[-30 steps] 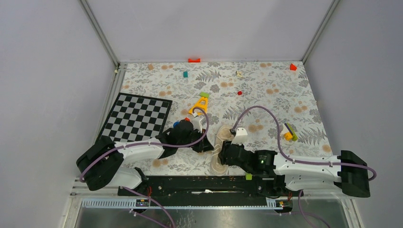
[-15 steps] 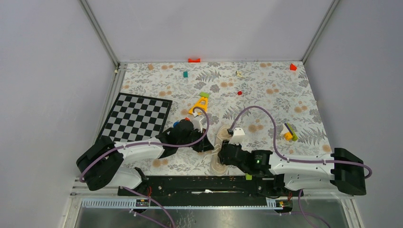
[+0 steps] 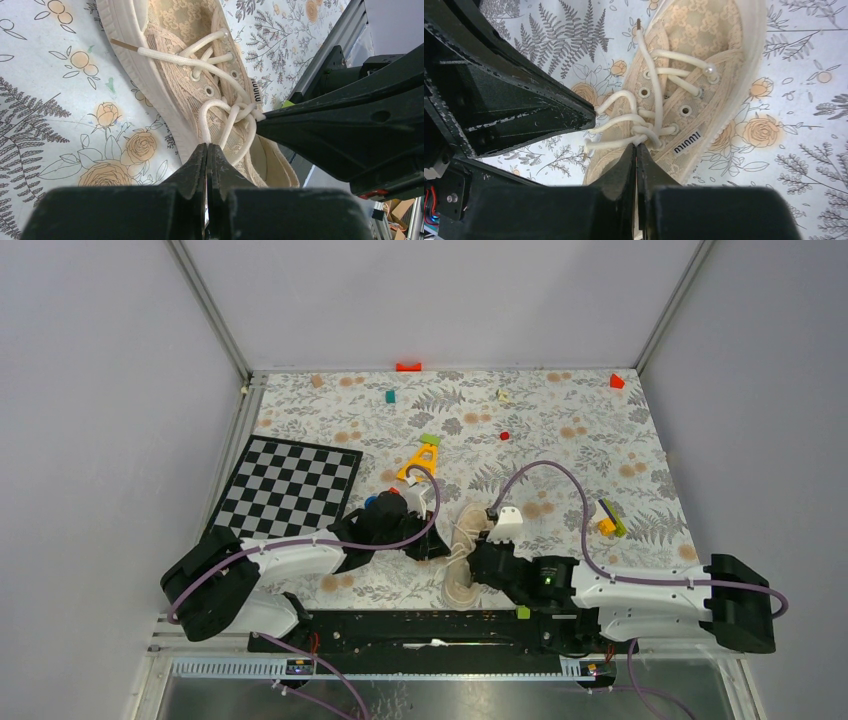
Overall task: Tie the shoes
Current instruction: Tie the shoelace on the shoe.
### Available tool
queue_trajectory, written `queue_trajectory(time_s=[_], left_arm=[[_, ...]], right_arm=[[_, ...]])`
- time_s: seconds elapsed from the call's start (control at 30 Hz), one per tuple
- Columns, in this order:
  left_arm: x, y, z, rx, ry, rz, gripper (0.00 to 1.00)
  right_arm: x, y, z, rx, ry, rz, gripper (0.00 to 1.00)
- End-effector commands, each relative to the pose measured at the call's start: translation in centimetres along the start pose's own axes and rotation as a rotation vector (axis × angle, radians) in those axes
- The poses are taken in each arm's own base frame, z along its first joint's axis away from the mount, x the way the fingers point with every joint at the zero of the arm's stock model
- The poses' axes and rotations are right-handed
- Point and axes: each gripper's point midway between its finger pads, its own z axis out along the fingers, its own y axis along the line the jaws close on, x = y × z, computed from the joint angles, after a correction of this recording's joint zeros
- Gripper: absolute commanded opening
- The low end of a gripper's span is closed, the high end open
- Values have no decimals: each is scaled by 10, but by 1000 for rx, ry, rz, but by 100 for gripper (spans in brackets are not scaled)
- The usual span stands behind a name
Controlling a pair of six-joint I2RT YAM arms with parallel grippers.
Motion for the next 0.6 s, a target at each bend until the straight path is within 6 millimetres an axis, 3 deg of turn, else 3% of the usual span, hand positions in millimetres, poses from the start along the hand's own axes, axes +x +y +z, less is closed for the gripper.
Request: queue_trajectory(time_s=[0.0,0.27,0.57], left_arm=[[-18,-15,-1,56,-46,39,0],[-16,-15,2,59,-32,43,0],[-14,-14,3,62,-21,49,0]], right_arm=[[-24,-8,-7,40,-94,10,0],[-25,-20,-9,63,-85,-39,0],[-48,-13,-12,54,-119,-317,0]])
